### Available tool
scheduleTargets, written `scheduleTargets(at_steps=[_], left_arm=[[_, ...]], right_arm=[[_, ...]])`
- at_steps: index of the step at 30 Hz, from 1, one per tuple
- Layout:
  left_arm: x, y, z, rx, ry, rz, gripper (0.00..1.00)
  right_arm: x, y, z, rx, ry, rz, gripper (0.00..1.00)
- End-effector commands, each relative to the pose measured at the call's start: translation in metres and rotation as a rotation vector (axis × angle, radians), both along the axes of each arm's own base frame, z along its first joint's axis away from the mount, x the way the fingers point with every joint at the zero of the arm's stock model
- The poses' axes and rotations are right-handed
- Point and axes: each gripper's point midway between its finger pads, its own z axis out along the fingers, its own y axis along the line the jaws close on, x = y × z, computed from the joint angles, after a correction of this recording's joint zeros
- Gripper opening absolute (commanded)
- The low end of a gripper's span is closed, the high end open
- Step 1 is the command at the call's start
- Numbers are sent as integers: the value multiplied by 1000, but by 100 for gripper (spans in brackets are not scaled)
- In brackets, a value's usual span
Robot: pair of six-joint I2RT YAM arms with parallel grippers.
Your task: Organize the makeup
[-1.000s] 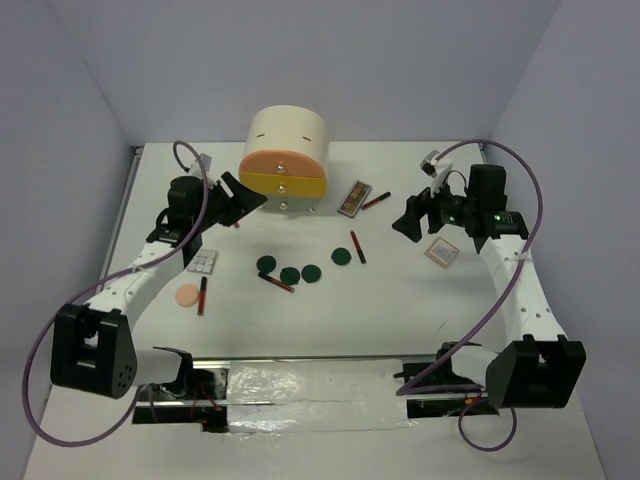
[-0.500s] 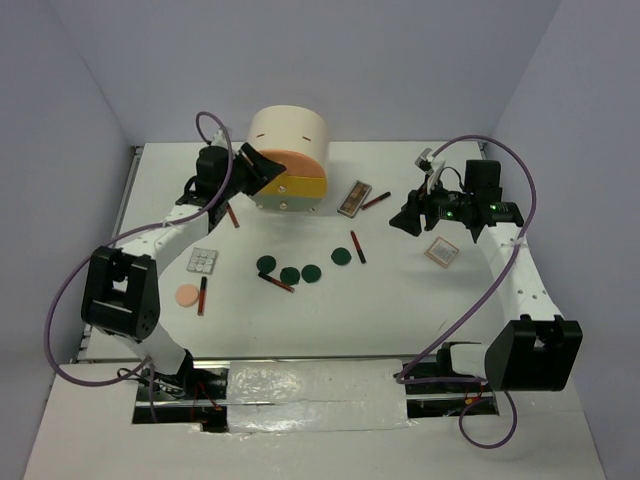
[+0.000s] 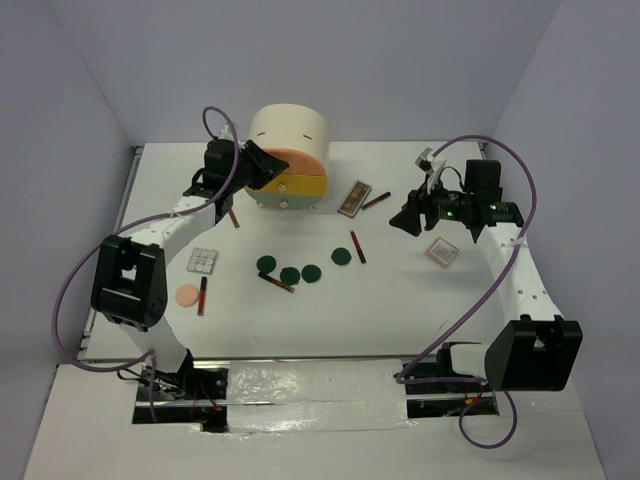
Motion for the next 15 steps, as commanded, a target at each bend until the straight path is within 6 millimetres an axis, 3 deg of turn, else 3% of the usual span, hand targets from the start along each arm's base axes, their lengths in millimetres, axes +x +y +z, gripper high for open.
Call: scheduleTargets(at_steps=[1,9,10,15], left_arm=[[11,-3,28,-24,-76,15,38],[-4,-2,34,-17,-86,9,24],[-9,-2,44,-19,-107,7,24],[-38,0,44,4,-106,-5,22]], right_arm=[[5,1,18,-4,-76,12,66],[1,-1,11,-21,-72,6,66],[0,-1,10,-22,-70,5,67],[-2,-6,1,-35,-48,-26,68]])
